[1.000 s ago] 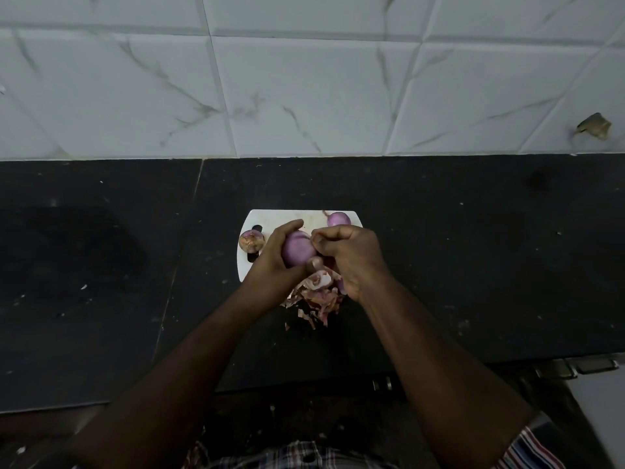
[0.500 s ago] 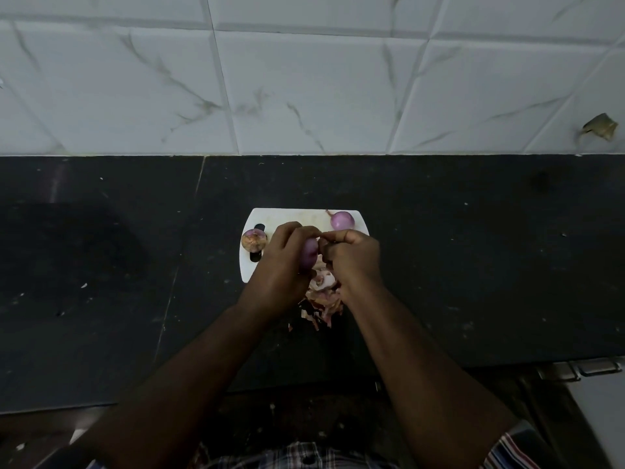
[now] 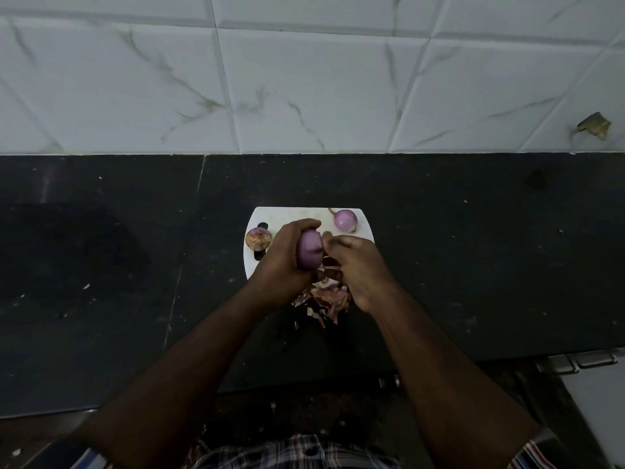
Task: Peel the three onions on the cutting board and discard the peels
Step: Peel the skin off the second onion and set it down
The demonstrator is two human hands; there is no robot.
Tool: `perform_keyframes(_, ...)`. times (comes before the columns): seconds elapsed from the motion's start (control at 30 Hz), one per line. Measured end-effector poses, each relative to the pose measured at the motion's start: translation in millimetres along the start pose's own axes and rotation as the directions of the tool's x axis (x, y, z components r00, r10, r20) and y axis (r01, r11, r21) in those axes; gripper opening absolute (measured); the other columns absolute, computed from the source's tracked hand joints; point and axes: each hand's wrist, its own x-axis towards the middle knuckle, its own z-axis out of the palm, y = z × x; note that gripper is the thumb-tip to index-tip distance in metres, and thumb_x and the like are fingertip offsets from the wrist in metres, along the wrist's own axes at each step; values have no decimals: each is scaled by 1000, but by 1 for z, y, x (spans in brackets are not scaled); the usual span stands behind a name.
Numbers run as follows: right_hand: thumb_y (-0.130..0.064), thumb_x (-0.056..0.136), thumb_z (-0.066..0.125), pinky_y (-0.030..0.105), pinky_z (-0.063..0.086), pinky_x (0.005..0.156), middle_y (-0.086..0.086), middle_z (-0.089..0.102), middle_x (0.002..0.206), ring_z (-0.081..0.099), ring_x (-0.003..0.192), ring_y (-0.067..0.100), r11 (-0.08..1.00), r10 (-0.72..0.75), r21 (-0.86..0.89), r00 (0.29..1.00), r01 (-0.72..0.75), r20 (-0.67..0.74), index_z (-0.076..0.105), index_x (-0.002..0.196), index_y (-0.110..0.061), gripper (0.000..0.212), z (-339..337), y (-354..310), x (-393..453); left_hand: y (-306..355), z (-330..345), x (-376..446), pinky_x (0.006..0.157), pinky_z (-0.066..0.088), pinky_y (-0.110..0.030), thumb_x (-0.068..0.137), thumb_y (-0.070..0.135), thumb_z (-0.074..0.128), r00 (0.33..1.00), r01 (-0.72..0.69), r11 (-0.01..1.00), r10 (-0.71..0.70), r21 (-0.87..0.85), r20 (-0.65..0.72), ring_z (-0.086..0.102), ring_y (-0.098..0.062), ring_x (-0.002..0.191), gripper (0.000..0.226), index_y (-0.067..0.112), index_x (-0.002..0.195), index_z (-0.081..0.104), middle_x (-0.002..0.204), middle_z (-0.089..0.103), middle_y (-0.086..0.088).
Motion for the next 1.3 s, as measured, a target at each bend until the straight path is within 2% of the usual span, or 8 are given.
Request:
perform_keyframes(0.17,-8,90,70,43,59,85,6,72,75,67,75,19,982,42,188,996,-26,-83,72,78,-8,12,11,-8,-3,-1,-3,-2,99,44,-23,65,-2,82,998,-69,997,70,33,-10,49,-5,120,78,15,134,51,130,52,3)
perform_keyframes(0.4,-24,95,58,43,56,67,5,67,67,63,62,23,977,108,206,958,-52,-267,71,83,-16,20,32,-4,-3,6,-8,-3,100,34,-10,70,0,79,975,-216,970,221,111,-34,45,-2,117,64,7,128,55,127,53,1)
perform_keyframes(0.53,-4,97,56,39,53,66,11,64,74,58,62,19,981,45,192,987,-15,-152,70,91,-9,16,17,-1,-9,2,-15,-4,98,42,-20,68,1,83,985,-166,985,168,55,-32,47,-3,119,70,12,130,52,126,51,7)
perform_keyframes(0.63,5,94,56,44,58,88,8,76,91,70,83,22,997,-69,26,991,73,-114,76,90,-17,30,9,-1,-11,-3,-17,-5,98,43,-25,67,6,86,992,-126,992,126,13,-20,49,-8,120,75,18,131,50,125,50,13)
perform_keyframes(0.8,-8,97,59,45,56,89,13,73,107,67,93,20,991,-97,90,995,95,17,74,104,-13,18,9,-3,-18,-2,-18,-3,96,38,-12,64,7,90,998,-53,996,50,-77,-41,46,7,117,77,28,126,49,125,53,13)
perform_keyframes(1.0,-8,89,69,32,52,56,13,66,72,60,59,21,969,-50,221,967,108,-251,74,76,-13,15,31,-2,-21,1,-14,0,99,44,-21,61,15,91,998,-8,988,-2,-153,-67,52,-3,119,77,20,128,52,126,55,4)
perform_keyframes(1.1,-6,91,63,29,45,56,4,61,61,53,48,17,915,113,402,971,-19,-210,68,74,-14,20,36,-6,-21,2,-14,-2,98,38,-13,67,11,90,992,-114,992,110,-52,-69,48,5,118,73,15,130,52,127,54,5)
perform_keyframes(1.3,-7,95,60,32,44,62,1,53,54,46,50,15,865,213,485,971,-133,-114,64,71,-12,25,36,-7,-21,-1,-26,-2,105,34,-15,73,2,84,953,-303,948,304,95,7,47,-9,124,65,6,130,52,130,52,-3)
